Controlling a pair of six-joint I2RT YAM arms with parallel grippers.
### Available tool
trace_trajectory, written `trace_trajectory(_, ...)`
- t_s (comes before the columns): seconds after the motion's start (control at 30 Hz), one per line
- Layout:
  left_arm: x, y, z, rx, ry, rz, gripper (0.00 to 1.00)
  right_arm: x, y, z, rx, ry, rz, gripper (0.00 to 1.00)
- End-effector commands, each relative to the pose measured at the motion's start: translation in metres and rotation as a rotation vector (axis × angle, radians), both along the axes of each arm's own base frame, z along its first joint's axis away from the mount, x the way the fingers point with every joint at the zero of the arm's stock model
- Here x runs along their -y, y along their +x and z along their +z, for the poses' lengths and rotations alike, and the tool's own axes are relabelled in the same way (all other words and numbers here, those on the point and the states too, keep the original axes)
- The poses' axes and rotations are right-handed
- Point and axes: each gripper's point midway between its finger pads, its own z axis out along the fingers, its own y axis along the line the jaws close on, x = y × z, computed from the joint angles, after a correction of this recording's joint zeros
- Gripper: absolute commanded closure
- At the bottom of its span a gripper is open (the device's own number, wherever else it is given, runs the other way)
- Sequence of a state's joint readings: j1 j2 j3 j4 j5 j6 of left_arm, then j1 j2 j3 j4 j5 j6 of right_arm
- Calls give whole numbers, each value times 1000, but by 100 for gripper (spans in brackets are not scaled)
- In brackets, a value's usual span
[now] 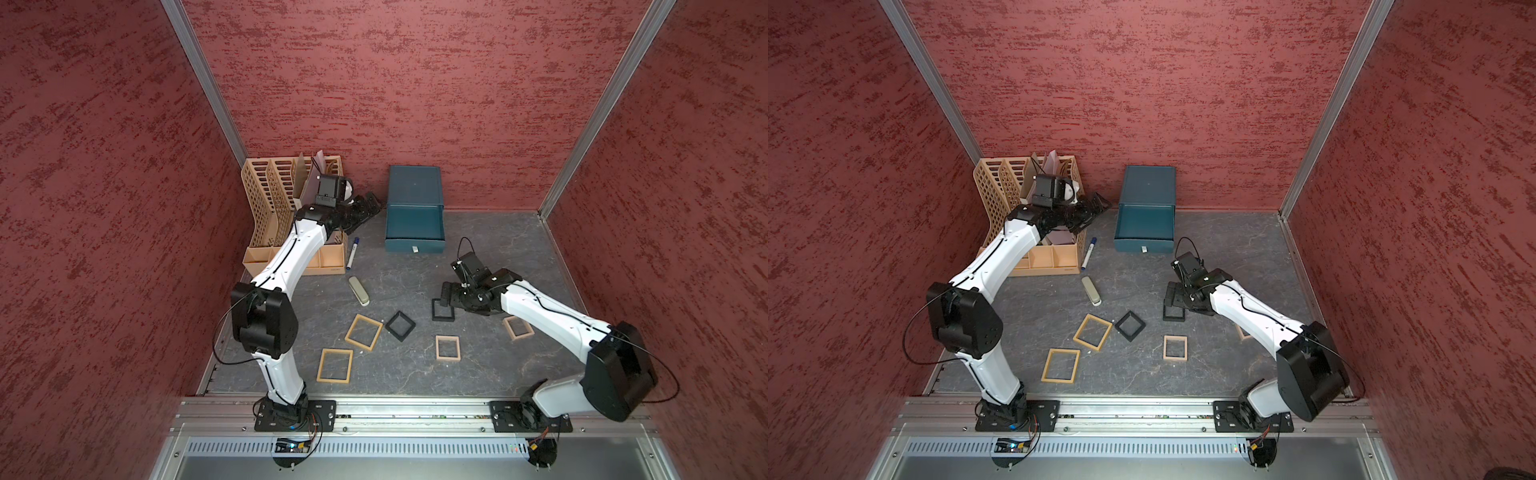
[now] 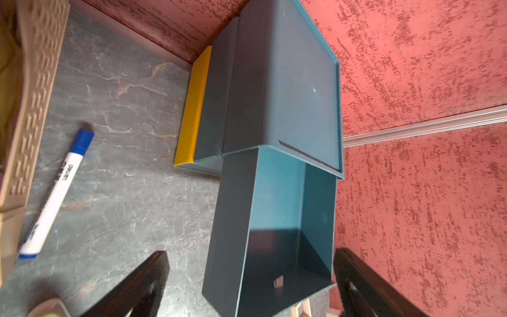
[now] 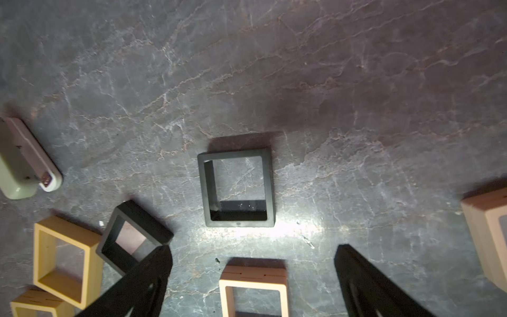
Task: Place the brooch boxes into the drawer by color
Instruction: Pick up the brooch box from the center of the board.
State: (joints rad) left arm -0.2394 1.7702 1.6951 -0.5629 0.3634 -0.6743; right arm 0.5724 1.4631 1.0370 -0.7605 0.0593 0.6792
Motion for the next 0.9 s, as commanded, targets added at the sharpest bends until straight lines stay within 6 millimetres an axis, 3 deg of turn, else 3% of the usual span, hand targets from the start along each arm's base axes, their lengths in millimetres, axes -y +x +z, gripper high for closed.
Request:
trace_trajectory(0.0, -4, -13, 4, 28, -7, 20, 2, -4, 10, -1, 43, -53, 44, 2)
trace_trajectory(0.43, -22, -94, -32, -28, -30, 107, 2, -33, 21, -28, 55, -89, 141, 2)
trace_trajectory(0.7, -25, -103, -29, -29, -13, 107, 2, -30, 26, -47, 54, -123, 105, 2)
trace_trajectory(0.87, -24, -106, -29, -20, -18, 106, 2, -39, 26, -59, 25, -106, 120, 3)
